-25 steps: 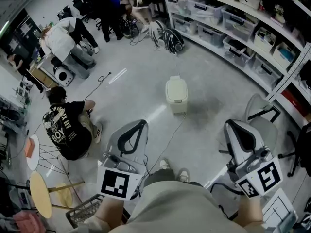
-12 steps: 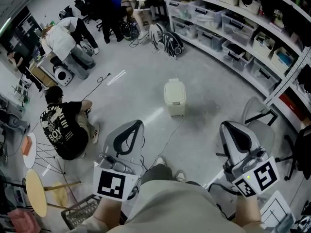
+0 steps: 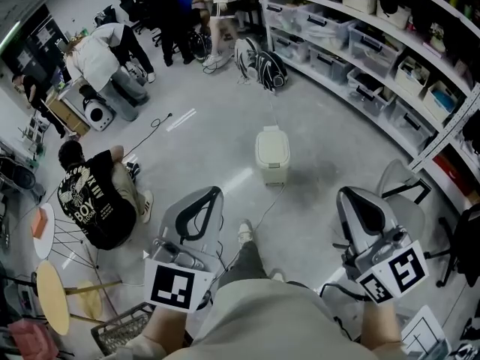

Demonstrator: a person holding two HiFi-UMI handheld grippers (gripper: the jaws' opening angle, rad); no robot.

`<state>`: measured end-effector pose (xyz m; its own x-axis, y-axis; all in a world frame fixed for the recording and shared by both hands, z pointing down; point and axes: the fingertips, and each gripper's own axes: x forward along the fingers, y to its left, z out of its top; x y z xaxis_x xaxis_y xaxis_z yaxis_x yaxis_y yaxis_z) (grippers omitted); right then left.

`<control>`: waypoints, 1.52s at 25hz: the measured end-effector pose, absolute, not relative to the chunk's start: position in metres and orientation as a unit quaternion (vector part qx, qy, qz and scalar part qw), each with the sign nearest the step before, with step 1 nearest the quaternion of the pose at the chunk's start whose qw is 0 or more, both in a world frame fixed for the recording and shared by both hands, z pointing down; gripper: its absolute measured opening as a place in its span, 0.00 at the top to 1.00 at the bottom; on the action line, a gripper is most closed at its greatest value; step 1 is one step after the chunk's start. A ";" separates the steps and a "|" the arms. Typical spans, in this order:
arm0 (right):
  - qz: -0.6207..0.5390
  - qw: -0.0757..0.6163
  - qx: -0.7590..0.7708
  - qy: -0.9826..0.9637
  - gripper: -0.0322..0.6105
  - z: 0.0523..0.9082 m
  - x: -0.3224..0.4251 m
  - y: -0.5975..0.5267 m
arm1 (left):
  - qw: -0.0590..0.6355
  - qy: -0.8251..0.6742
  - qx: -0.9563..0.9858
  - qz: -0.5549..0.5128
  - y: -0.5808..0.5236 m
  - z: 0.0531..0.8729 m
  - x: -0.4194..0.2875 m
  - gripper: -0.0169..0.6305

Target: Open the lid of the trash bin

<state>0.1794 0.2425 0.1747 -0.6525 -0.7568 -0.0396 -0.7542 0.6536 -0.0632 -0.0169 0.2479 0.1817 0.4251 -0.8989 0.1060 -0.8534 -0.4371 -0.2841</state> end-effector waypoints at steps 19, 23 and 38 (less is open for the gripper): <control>-0.034 -0.008 -0.442 0.896 0.95 0.179 0.097 0.076 | 0.067 0.489 -0.863 -0.109 0.067 0.192 -0.087 0.97; -0.024 -0.006 -0.457 0.889 0.95 0.171 0.068 0.037 | 0.069 0.481 -0.868 -0.104 0.024 0.190 -0.119 0.97; -0.022 -0.021 -0.483 0.875 0.95 0.177 0.014 -0.065 | 0.066 0.469 -0.876 -0.097 -0.082 0.198 -0.181 0.97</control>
